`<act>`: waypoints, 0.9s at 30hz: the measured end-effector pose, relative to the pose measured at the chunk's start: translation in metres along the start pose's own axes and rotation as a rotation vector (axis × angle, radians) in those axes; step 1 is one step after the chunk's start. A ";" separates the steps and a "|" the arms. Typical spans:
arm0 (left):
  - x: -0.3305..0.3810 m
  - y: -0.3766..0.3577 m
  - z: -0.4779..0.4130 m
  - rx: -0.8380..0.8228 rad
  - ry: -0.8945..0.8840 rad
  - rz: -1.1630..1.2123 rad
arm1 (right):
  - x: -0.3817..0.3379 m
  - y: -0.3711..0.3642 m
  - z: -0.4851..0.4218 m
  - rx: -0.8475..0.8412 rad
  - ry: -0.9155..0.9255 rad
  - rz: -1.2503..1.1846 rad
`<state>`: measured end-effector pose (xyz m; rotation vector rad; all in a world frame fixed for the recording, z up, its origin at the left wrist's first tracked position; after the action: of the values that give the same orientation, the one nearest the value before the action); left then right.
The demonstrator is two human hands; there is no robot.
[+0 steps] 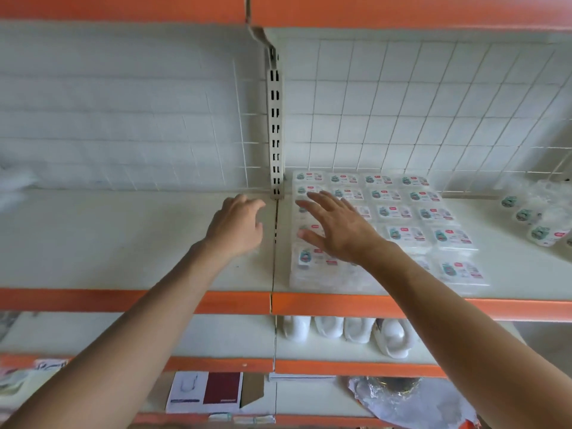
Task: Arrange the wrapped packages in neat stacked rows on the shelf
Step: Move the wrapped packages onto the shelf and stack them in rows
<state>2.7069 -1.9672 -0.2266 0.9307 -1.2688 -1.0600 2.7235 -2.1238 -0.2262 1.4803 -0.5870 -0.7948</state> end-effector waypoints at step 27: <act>-0.015 0.017 -0.012 0.070 -0.219 0.258 | -0.029 0.012 -0.027 0.030 -0.018 -0.231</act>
<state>2.7208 -1.9482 -0.2160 0.6932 -1.5696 -0.9358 2.7274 -2.0854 -0.2114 1.5890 -0.4470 -0.9824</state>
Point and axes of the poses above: each hand's wrist, its own z-axis away from the middle knuckle, its own y-axis out of the back of the hand, x = y × z, the point moved 10 cm from there along -z, towards the middle knuckle, and after that the axes turned 12 degrees about -x, right-handed, at the moved point
